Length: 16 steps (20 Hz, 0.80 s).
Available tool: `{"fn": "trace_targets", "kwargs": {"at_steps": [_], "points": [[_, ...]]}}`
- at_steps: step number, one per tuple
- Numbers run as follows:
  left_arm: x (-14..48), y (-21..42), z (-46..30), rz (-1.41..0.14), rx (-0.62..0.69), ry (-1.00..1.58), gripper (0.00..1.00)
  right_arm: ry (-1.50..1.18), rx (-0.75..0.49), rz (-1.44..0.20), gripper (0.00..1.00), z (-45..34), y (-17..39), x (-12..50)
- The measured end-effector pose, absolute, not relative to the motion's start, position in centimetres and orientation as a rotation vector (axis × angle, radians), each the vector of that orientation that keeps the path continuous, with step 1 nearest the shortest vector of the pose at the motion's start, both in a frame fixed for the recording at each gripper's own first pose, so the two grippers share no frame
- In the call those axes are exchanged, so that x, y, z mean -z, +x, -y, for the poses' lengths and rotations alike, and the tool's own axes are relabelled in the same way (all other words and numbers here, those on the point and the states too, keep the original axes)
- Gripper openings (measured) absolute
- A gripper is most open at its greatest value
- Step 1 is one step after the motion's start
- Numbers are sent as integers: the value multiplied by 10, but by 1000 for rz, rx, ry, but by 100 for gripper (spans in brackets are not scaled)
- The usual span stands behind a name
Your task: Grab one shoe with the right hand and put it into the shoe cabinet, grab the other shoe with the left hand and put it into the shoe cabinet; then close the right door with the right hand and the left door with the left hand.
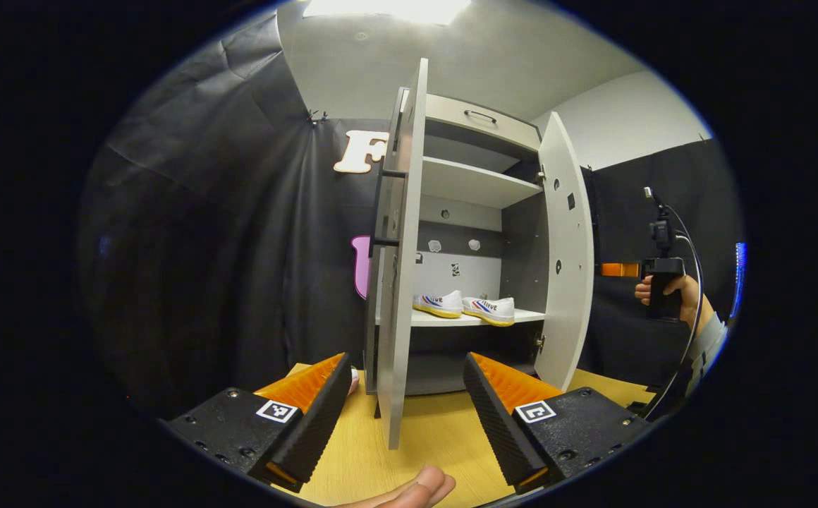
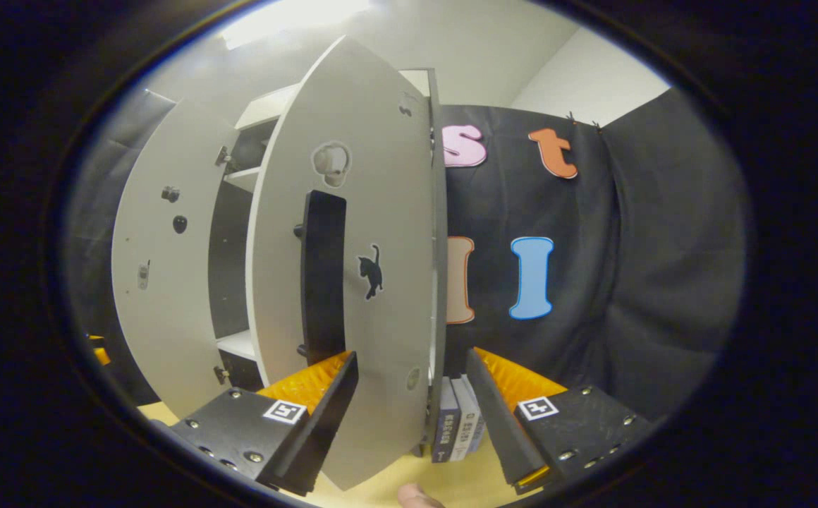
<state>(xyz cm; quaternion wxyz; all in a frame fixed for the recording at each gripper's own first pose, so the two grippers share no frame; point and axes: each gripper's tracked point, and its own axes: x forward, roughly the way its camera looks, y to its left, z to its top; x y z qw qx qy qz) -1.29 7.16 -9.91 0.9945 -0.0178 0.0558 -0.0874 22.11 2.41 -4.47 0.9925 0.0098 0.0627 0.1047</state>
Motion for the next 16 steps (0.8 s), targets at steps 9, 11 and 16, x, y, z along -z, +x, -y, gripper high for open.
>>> {"fn": "trace_targets", "kwargs": {"at_steps": [9, 11, 16], "points": [[102, -9, -101, -119, 102, -18, 94, 24, -179, -104, 92, -107, 235, 58], [103, -5, -110, -123, 85, -7, 96, 65, -187, -104, 92, -104, 226, 58], [105, 4, -131, -143, 43, -9, 96, 97, -155, -111, 94, -76, 199, 62]]}}
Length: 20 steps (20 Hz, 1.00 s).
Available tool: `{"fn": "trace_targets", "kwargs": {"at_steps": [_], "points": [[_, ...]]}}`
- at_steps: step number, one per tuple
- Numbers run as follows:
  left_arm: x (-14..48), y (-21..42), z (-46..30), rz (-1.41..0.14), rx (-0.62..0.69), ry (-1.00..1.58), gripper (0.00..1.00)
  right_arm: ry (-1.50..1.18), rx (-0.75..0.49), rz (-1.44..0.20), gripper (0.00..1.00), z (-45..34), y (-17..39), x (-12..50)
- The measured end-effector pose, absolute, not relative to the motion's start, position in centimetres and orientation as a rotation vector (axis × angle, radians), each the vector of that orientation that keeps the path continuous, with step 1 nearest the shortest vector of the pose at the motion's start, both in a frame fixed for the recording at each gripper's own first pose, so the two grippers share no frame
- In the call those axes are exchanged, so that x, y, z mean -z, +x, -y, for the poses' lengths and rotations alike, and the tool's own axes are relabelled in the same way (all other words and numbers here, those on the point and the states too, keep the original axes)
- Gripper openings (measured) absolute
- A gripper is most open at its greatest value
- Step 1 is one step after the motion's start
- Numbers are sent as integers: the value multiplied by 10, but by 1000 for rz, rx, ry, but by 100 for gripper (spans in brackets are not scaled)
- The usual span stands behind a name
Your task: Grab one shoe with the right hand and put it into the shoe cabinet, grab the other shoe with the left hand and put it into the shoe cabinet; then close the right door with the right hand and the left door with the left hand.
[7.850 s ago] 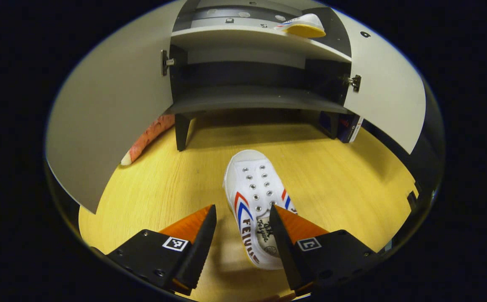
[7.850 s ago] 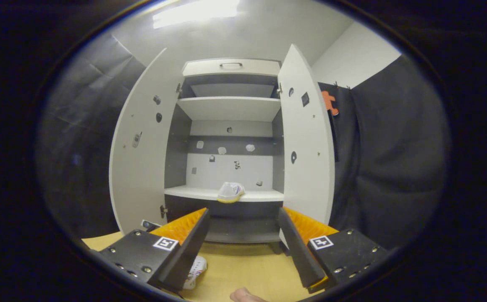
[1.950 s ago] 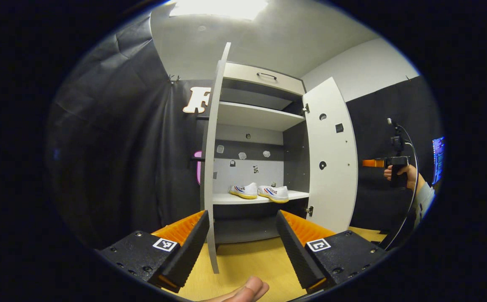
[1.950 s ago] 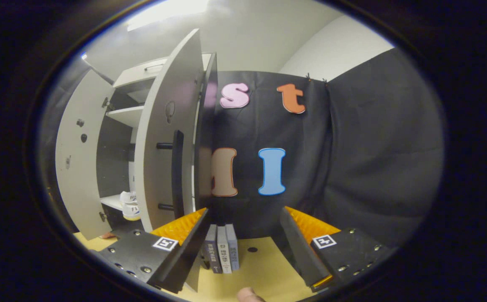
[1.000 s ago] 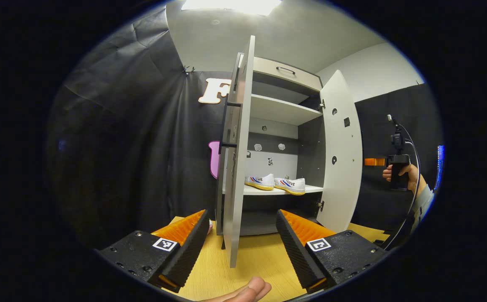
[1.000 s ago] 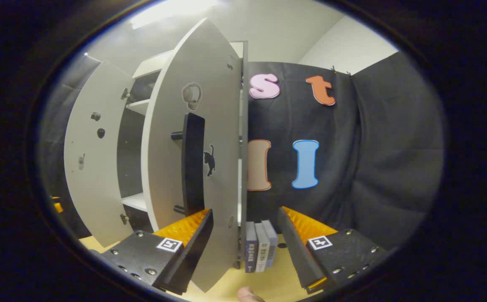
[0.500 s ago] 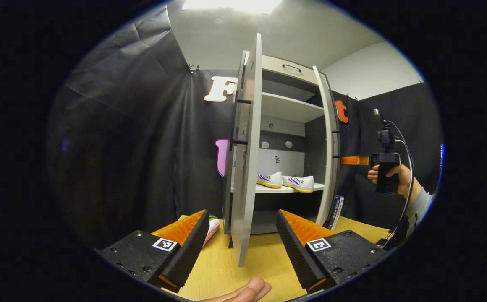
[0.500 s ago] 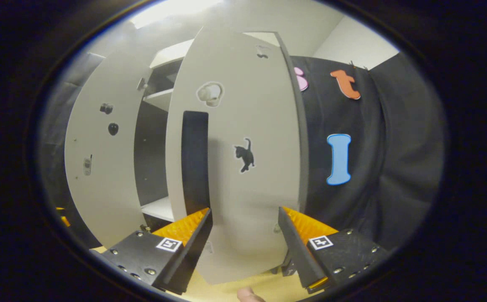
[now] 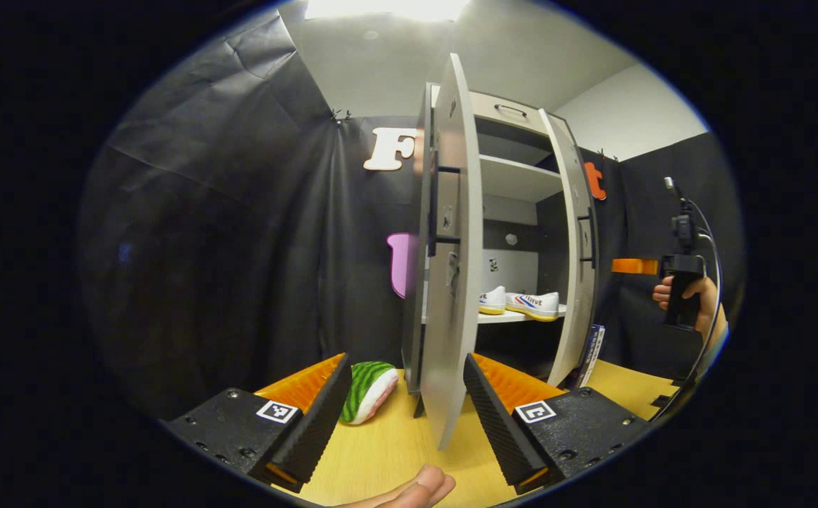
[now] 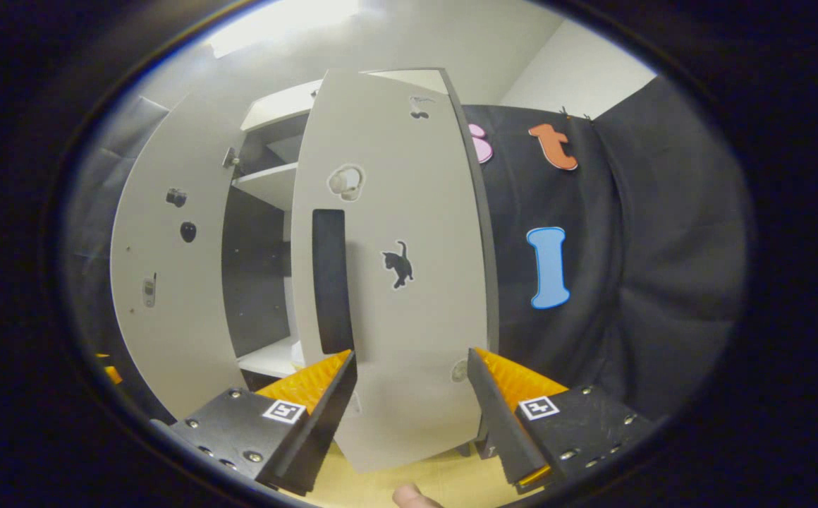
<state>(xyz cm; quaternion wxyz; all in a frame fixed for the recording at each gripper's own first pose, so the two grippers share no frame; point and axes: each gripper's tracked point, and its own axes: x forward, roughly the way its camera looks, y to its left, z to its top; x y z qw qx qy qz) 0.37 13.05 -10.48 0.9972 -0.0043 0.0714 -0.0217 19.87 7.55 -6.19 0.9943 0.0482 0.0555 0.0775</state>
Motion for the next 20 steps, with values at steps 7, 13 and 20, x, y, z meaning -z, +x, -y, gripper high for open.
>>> {"fn": "trace_targets", "kwargs": {"at_steps": [7, 13, 20], "points": [[115, 49, -164, -159, -21, 1, 96, 59, -141, -72, 97, -53, 144, 65], [151, 91, -157, -244, 7, -52, 96, 82, -171, -13, 94, -63, 85, 58], [172, 106, -133, -298, 53, -118, 96, -22, -140, -13, 98, -64, 40, 71]]}}
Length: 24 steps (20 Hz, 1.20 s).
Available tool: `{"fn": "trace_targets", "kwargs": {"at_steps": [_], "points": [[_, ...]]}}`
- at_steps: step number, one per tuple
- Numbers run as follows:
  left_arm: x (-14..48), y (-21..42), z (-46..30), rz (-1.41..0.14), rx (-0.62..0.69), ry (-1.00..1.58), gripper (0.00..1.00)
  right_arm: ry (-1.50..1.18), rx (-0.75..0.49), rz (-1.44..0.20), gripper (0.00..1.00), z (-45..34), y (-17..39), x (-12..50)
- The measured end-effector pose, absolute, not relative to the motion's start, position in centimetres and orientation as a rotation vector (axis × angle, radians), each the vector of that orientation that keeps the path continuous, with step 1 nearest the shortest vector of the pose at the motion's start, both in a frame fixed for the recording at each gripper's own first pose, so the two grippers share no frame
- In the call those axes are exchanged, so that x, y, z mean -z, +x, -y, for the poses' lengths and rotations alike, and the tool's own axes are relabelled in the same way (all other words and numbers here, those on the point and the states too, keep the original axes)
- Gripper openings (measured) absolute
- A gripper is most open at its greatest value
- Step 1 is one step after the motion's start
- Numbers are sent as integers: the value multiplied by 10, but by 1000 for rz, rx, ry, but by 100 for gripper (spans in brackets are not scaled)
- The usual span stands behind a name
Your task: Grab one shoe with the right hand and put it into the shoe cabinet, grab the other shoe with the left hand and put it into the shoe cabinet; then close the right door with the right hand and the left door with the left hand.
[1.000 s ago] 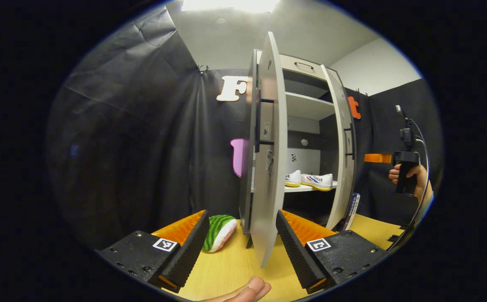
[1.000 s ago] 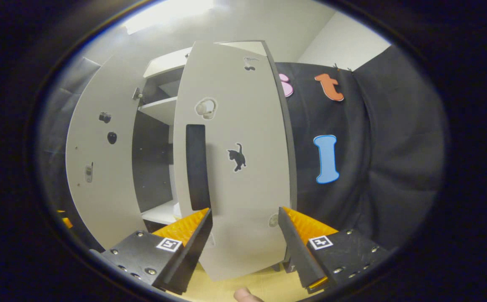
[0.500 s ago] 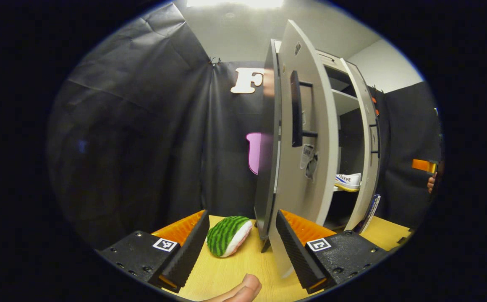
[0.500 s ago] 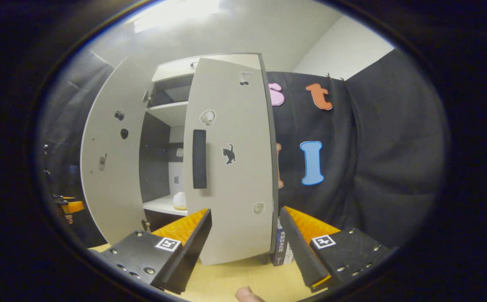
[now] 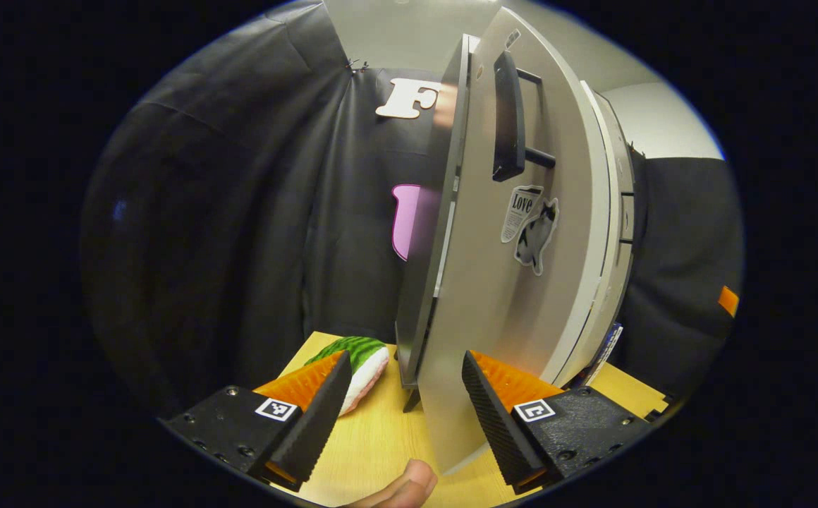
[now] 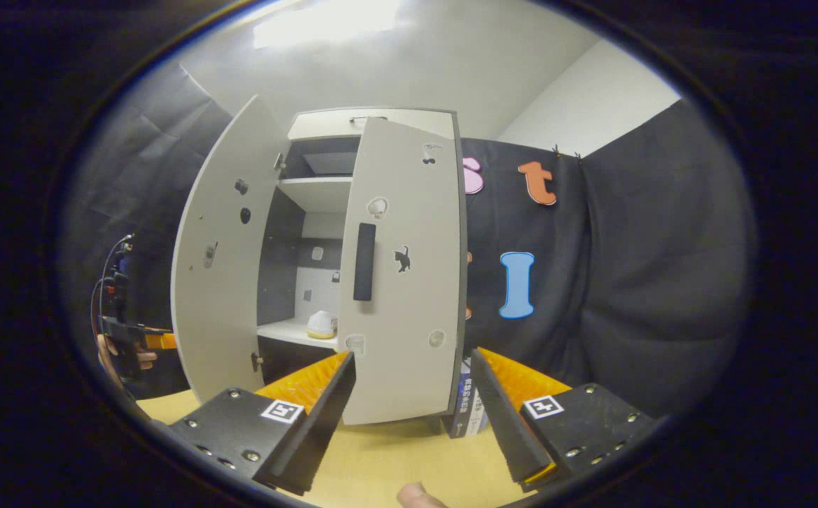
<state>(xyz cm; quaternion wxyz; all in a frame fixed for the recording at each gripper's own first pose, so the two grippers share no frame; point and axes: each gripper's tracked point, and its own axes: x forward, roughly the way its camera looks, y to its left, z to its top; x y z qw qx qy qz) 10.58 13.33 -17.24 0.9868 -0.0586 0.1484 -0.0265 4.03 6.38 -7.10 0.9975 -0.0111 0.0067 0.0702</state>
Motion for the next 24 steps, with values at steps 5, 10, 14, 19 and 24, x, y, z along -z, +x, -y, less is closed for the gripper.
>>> {"fn": "trace_targets", "kwargs": {"at_steps": [5, 10, 14, 19, 24], "points": [[176, 109, -100, -319, 90, -109, 95, -18, -185, 4, 94, -73, 26, 74], [169, 133, -62, -282, 84, -42, 95, -12, -171, 9, 98, -63, 25, 74], [168, 150, -39, -267, 77, -50, 95, -1, -154, 14, 98, -49, 22, 74], [184, 161, 29, -307, 237, -109, 95, 17, -132, 8, 98, -36, 26, 79], [200, 175, 78, -348, 311, -121, 96, 9, -131, -16, 98, -31, 31, 92]]}}
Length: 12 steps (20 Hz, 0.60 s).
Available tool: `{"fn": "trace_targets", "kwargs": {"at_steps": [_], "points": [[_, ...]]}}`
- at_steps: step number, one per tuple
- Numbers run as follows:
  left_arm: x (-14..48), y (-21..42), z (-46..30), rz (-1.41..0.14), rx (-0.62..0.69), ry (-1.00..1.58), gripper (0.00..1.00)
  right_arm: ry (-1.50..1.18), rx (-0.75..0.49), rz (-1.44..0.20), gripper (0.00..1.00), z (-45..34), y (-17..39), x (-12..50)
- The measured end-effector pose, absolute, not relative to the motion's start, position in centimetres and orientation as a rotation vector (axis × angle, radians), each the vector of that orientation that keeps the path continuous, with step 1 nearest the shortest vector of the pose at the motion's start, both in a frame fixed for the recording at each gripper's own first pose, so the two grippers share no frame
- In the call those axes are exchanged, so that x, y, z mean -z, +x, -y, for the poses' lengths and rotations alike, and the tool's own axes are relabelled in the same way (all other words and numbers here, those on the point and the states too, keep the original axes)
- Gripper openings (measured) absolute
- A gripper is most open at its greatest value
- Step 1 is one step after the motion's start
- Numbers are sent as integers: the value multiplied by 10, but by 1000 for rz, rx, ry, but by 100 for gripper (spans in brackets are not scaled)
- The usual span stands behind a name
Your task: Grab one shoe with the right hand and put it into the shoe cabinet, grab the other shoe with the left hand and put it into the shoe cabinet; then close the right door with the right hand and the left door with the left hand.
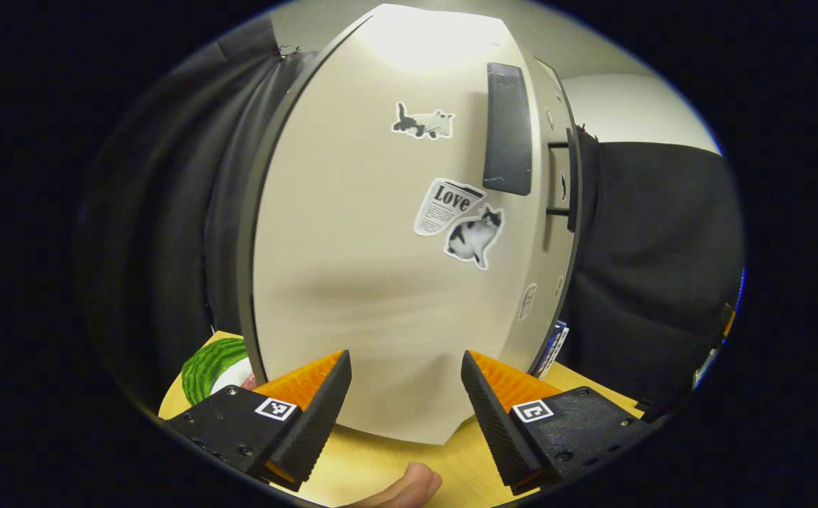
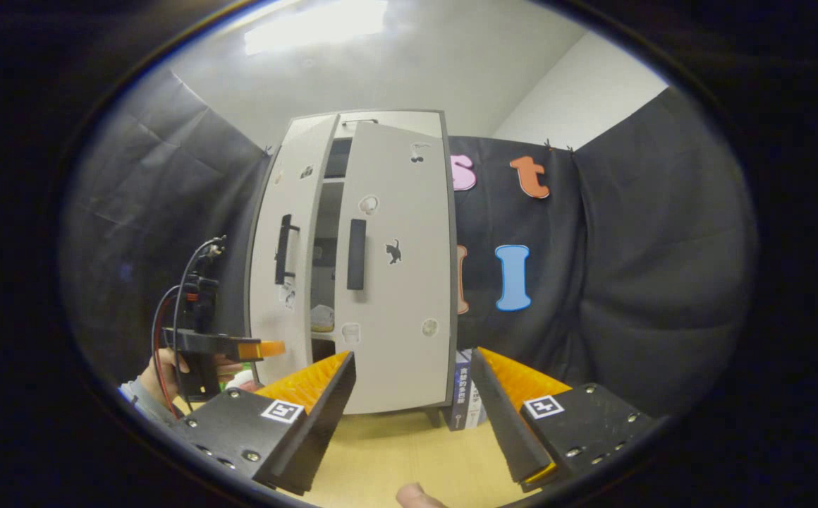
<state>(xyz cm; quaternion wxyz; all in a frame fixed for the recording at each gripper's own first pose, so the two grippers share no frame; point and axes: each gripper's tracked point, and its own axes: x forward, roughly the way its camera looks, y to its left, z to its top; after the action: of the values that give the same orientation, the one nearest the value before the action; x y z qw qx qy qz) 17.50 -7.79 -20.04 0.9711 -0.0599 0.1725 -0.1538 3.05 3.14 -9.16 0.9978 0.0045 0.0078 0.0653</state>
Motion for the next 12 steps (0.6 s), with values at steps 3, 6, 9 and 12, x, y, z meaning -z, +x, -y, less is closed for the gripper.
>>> {"fn": "trace_targets", "kwargs": {"at_steps": [3, 6, 9, 12], "points": [[205, 169, 97, -350, 336, -102, 96, 3, -132, -33, 98, -28, 36, 102], [206, 163, 112, -335, 360, -60, 91, 15, -125, -53, 98, -24, 40, 109], [211, 166, 130, -350, 375, -45, 95, 25, -129, -56, 98, -24, 40, 113], [220, 174, 146, -378, 368, -27, 95, 25, -137, -62, 98, -24, 40, 118]]}}
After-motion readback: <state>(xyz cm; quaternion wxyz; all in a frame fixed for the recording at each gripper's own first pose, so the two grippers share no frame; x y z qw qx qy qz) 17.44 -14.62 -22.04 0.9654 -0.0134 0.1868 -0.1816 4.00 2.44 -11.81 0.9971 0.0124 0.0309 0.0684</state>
